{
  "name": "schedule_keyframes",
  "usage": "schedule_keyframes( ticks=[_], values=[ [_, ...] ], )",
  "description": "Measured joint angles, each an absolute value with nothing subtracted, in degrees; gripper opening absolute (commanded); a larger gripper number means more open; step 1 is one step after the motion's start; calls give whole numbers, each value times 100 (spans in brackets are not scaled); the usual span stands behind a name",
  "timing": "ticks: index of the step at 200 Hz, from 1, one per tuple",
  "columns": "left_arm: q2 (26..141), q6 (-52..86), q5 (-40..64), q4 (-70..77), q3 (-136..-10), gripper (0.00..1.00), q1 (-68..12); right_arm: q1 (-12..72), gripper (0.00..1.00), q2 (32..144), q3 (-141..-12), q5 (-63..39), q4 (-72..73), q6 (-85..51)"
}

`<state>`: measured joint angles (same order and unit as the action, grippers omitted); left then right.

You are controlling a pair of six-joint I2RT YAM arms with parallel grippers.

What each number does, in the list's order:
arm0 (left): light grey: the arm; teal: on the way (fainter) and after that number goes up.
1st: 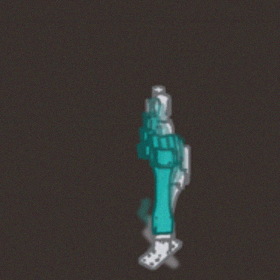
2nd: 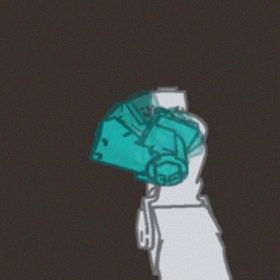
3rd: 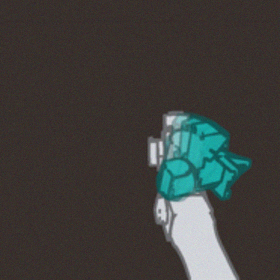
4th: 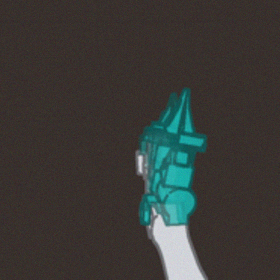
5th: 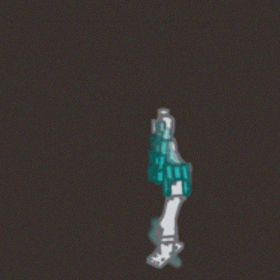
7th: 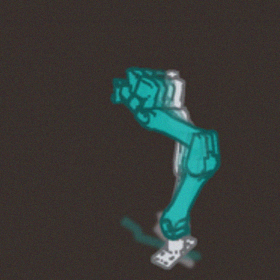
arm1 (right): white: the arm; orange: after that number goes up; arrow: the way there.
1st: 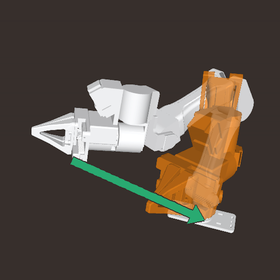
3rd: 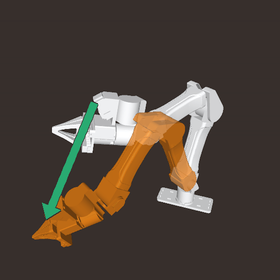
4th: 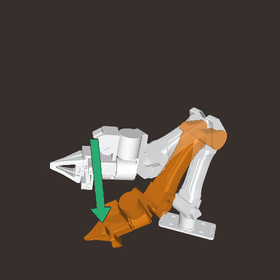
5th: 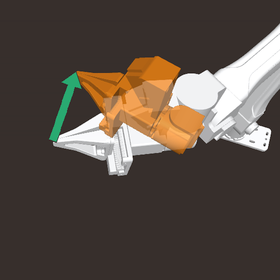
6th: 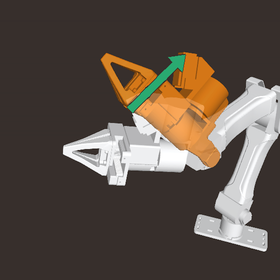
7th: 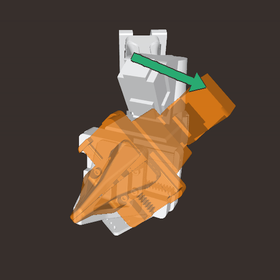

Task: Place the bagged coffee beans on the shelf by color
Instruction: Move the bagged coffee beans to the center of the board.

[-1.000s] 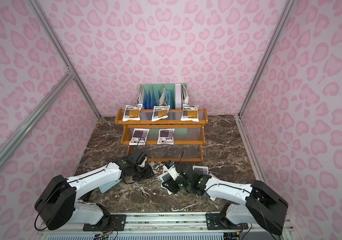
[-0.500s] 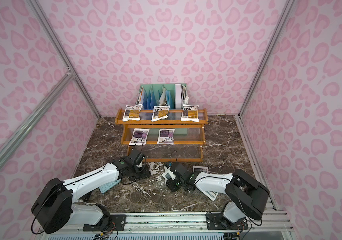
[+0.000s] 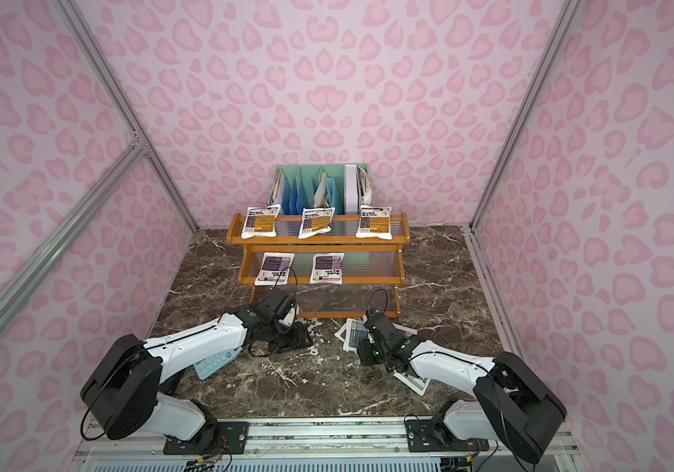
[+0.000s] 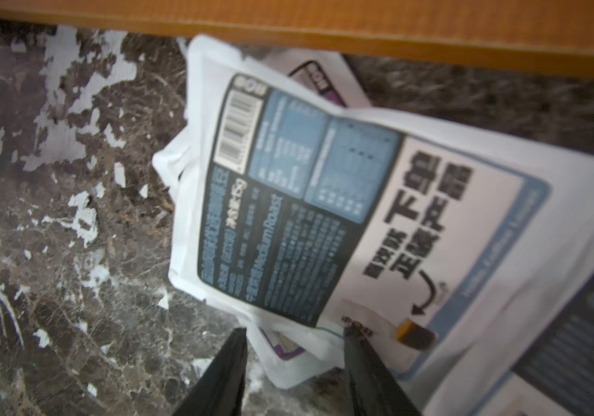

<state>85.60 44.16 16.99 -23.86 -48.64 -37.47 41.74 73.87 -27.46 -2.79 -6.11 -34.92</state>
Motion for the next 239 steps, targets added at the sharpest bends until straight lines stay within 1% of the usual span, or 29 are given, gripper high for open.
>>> schedule_keyframes(
  ticks=[20,40,56,88,131,155,203,239],
  values=[
    [8670,4416,1785,-2316,-4984,56,-3763,4021,48,7102,-2751,-123,-958,-3562],
    [8700,4412,1824,-2292,-5065,56,-3778,4108,49,6775,-2969,-86,-1162,-3406],
    [8705,4416,1815,-2292,-5087,56,-3778,4228,49,6744,-3249,-75,-1146,-3253],
    [8777,4462,1852,-2202,-5043,55,-3778,4512,47,7347,-3833,-139,-963,-2982],
    [8890,4462,1887,-2145,-5118,55,-3778,4821,47,8346,-4276,-810,-502,-2871],
    [8862,4462,1865,-2156,-5118,55,-3778,4950,47,8680,-4355,-963,-399,-2829],
    [8831,4434,1870,-2193,-5120,56,-3778,4919,47,8890,-4252,-548,-587,-2851],
    [8919,4348,1940,-2206,-5205,56,-3778,4753,48,8661,-4066,-148,-790,-2915]
  ],
)
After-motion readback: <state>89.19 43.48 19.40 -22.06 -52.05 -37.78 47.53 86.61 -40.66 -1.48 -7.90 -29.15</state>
